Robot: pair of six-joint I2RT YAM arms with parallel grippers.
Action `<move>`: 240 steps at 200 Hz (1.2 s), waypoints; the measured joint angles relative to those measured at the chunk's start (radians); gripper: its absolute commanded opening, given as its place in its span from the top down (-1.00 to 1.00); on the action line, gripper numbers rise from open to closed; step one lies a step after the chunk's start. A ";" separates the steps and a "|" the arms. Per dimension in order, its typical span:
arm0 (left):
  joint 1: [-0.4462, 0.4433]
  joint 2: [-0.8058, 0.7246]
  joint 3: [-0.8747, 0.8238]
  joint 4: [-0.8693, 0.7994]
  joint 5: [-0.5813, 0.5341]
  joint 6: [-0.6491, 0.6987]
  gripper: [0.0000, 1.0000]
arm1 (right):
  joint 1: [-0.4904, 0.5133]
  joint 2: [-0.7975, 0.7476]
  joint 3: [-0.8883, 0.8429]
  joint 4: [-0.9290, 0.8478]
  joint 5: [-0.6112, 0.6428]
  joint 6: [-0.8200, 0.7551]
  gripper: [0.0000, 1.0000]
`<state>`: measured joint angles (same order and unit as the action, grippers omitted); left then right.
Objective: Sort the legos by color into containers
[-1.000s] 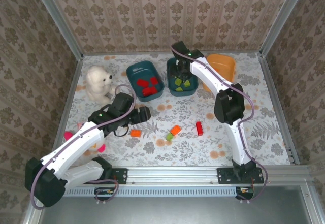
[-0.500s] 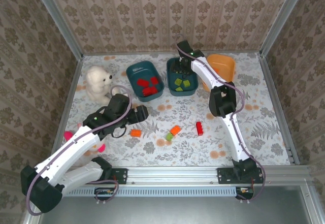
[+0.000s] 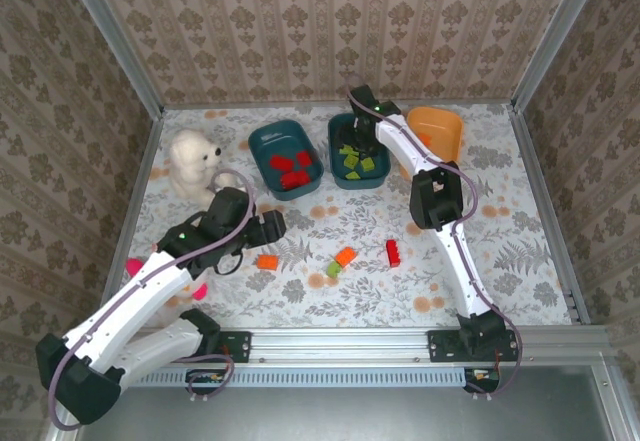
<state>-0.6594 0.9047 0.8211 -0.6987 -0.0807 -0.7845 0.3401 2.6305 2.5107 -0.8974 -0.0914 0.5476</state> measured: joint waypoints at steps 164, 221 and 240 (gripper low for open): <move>0.070 0.077 0.115 -0.032 0.063 0.092 -0.71 | 0.005 -1.135 -0.872 0.288 0.006 -0.024 -0.43; -0.095 0.458 0.289 0.042 0.159 0.079 -0.66 | 0.067 -1.484 -1.390 0.253 -0.027 0.038 -0.38; -0.134 0.626 0.375 0.070 0.222 0.047 -0.65 | 0.090 -1.602 -1.466 0.210 -0.025 0.066 -0.38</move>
<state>-0.7937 1.5303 1.1961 -0.6289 0.1410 -0.7372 0.4301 1.0283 1.0443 -0.6872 -0.1165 0.6132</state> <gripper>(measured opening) 0.830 0.694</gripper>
